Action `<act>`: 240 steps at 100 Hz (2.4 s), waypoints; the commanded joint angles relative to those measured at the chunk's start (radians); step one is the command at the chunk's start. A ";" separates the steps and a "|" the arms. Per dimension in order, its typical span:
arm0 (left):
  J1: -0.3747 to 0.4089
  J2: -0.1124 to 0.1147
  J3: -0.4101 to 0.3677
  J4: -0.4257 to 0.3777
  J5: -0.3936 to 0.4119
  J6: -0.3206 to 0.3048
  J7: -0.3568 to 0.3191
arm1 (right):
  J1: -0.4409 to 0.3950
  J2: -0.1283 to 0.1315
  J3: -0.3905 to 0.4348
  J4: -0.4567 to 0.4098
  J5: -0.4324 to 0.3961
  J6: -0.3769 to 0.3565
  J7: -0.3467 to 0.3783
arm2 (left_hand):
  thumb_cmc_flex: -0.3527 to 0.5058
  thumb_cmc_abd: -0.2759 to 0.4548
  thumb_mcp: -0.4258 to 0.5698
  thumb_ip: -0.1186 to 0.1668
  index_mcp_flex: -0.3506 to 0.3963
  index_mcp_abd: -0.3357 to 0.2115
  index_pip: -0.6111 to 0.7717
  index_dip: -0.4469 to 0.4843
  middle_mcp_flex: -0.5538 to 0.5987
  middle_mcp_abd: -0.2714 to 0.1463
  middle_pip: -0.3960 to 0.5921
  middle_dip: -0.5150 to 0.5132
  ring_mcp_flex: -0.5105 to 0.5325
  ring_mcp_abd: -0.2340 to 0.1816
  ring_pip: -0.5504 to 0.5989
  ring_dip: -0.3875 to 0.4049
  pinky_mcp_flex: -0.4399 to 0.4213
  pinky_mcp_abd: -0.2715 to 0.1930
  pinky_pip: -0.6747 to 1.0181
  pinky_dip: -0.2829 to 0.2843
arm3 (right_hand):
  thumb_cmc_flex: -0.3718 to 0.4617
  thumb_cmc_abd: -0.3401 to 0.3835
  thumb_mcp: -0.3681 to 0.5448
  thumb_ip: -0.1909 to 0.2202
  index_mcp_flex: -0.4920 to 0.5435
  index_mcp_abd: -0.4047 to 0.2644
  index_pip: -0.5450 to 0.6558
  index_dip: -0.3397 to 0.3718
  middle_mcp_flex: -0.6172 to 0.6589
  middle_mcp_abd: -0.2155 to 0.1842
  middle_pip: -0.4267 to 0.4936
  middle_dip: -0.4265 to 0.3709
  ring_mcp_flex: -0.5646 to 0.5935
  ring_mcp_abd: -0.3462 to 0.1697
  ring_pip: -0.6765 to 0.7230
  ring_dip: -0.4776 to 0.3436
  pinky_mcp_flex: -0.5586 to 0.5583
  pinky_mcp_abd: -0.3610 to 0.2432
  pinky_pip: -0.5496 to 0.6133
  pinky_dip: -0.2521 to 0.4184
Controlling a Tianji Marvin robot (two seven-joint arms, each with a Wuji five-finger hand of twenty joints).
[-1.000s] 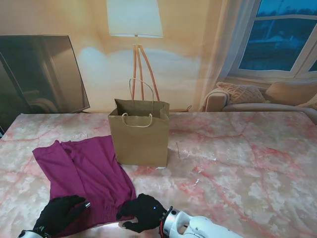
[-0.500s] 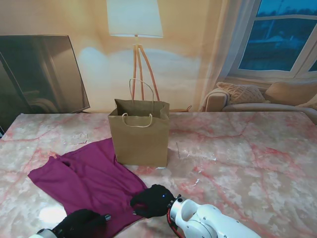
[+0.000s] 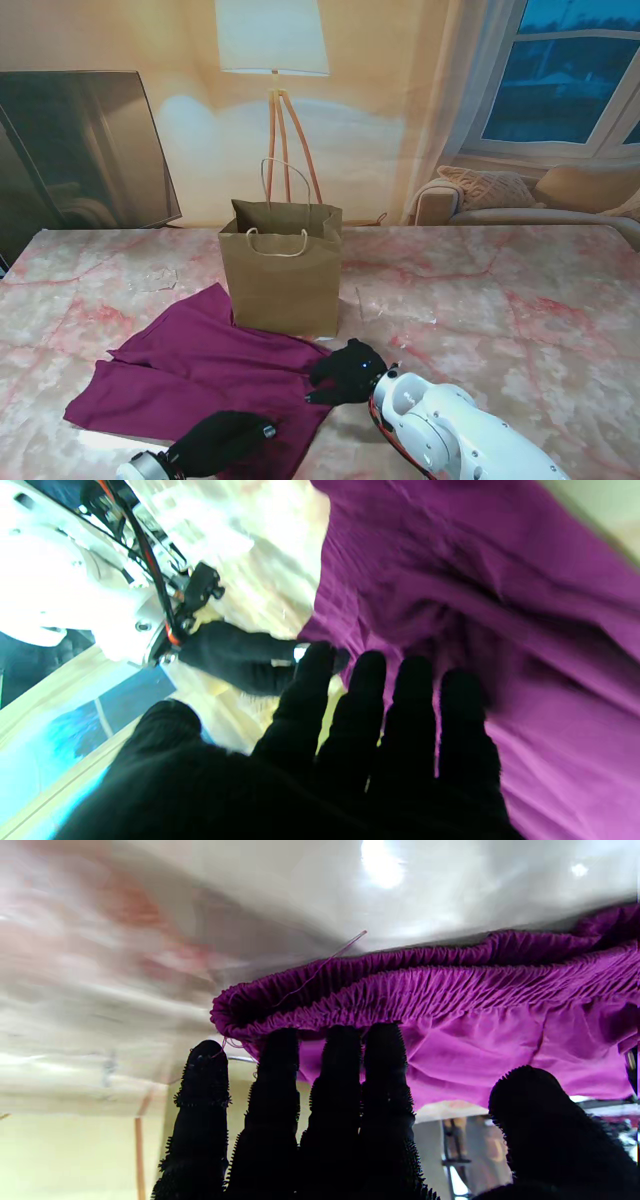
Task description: Fold the socks and the shorts into the kraft paper bag
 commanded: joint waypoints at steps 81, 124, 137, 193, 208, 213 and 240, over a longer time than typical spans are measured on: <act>-0.023 -0.017 -0.076 0.068 0.179 0.141 0.025 | -0.123 0.031 0.171 0.004 -0.068 0.115 0.083 | 0.063 0.007 -0.022 -0.030 0.109 -0.063 0.044 0.030 0.082 -0.076 -0.013 0.019 0.039 -0.065 -0.033 0.003 -0.017 -0.041 -0.084 -0.052 | -0.200 -0.106 0.051 0.031 -0.114 0.233 -0.131 -0.059 -0.031 0.339 -0.260 -0.132 -0.191 0.224 -0.137 -0.130 -0.331 0.179 -0.288 -0.157; 0.082 -0.012 -0.114 -0.008 0.162 0.095 -0.018 | -0.110 0.062 0.082 0.084 -0.319 0.084 -0.076 | 0.056 0.019 -0.020 -0.033 0.298 -0.065 0.192 0.071 0.329 -0.025 0.070 0.060 0.241 0.031 0.148 0.067 0.088 0.018 0.138 0.043 | -0.009 -0.379 0.129 0.020 -0.217 0.116 -0.131 0.027 -0.246 0.148 0.053 0.028 -0.260 0.096 -0.136 -0.115 -0.317 0.065 -0.271 -0.116; 0.119 -0.010 -0.131 -0.040 0.172 0.077 -0.029 | -0.124 0.075 0.119 0.078 -0.399 0.032 -0.083 | 0.046 0.018 -0.025 -0.034 0.287 -0.071 0.197 0.071 0.329 -0.030 0.069 0.062 0.241 0.027 0.156 0.070 0.089 0.020 0.148 0.043 | 0.040 -0.451 0.146 0.021 -0.247 0.116 -0.147 0.013 -0.290 0.139 0.046 0.024 -0.285 0.073 -0.145 -0.121 -0.321 0.051 -0.298 -0.121; 0.165 -0.060 -0.218 -0.097 0.252 0.051 0.255 | -0.281 0.087 0.414 -0.073 -0.503 -0.267 -0.049 | 0.110 -0.093 0.005 -0.004 0.194 -0.122 0.150 0.055 0.237 -0.082 0.034 0.056 0.179 -0.025 0.079 0.044 0.089 0.013 0.109 -0.002 | 0.035 -0.472 0.143 0.017 -0.334 0.122 -0.184 -0.032 -0.452 0.152 -0.010 -0.007 -0.403 0.025 -0.159 -0.154 -0.348 0.001 -0.358 -0.154; 0.102 -0.071 -0.208 -0.061 0.293 0.104 0.340 | -0.342 0.064 0.486 -0.142 -0.410 -0.270 -0.097 | 0.179 -0.183 0.040 0.007 0.188 -0.136 0.153 0.059 0.233 -0.103 0.035 0.060 0.174 -0.042 0.069 0.047 0.083 0.025 0.093 -0.013 | 0.026 -0.443 0.138 0.011 -0.312 0.125 -0.168 -0.031 -0.421 0.151 0.006 -0.004 -0.362 0.027 -0.139 -0.156 -0.327 0.002 -0.351 -0.157; 0.075 -0.071 -0.204 -0.049 0.308 0.121 0.345 | -0.356 0.056 0.503 -0.162 -0.381 -0.264 -0.116 | 0.180 -0.226 0.096 0.001 0.169 -0.143 0.161 0.065 0.224 -0.115 0.034 0.064 0.170 -0.054 0.060 0.056 0.081 0.019 0.085 -0.017 | 0.031 -0.443 0.137 0.010 -0.300 0.124 -0.161 -0.030 -0.402 0.148 0.012 -0.002 -0.342 0.028 -0.133 -0.156 -0.317 0.004 -0.347 -0.157; -0.085 -0.059 -0.141 0.055 0.408 0.227 0.356 | -0.333 0.022 0.502 -0.182 -0.263 -0.120 -0.180 | 0.107 -0.489 0.551 -0.077 -0.056 -0.106 0.038 0.001 -0.029 -0.157 -0.024 0.024 -0.009 -0.135 -0.064 0.007 0.011 -0.009 -0.085 -0.059 | 0.155 -0.341 0.053 0.020 -0.232 0.123 -0.104 -0.029 -0.292 0.152 0.027 0.007 -0.174 0.052 -0.130 -0.165 -0.135 0.041 -0.305 -0.175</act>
